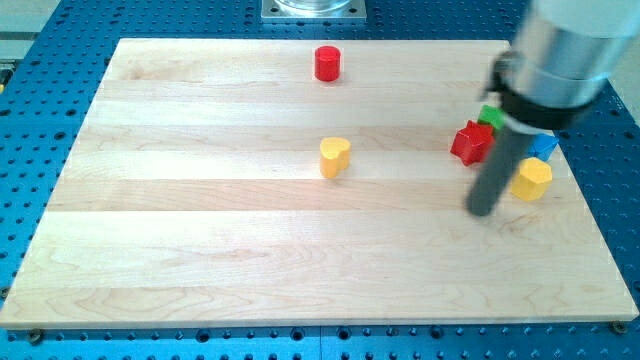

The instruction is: Move the yellow heart to the left of the red star

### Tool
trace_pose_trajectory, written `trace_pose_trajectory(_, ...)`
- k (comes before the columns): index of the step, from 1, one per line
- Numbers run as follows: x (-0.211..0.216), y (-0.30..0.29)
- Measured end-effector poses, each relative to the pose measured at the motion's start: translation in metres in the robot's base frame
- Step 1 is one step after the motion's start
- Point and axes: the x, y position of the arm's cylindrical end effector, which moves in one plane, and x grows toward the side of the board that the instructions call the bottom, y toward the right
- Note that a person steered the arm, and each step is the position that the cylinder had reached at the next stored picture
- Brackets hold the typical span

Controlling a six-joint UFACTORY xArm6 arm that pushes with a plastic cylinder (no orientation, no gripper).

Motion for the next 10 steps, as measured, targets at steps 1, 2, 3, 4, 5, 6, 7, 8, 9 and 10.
trace_pose_trajectory(1, -0.001, -0.104)
trace_pose_trajectory(2, -0.013, -0.184)
trace_pose_trajectory(3, -0.033, -0.204)
trace_pose_trajectory(4, -0.064, -0.157)
trace_pose_trajectory(5, -0.067, -0.148)
trace_pose_trajectory(6, -0.067, -0.123)
trace_pose_trajectory(7, -0.079, -0.078)
trace_pose_trajectory(8, -0.077, -0.057)
trace_pose_trajectory(9, -0.088, -0.038)
trace_pose_trajectory(10, -0.114, -0.038)
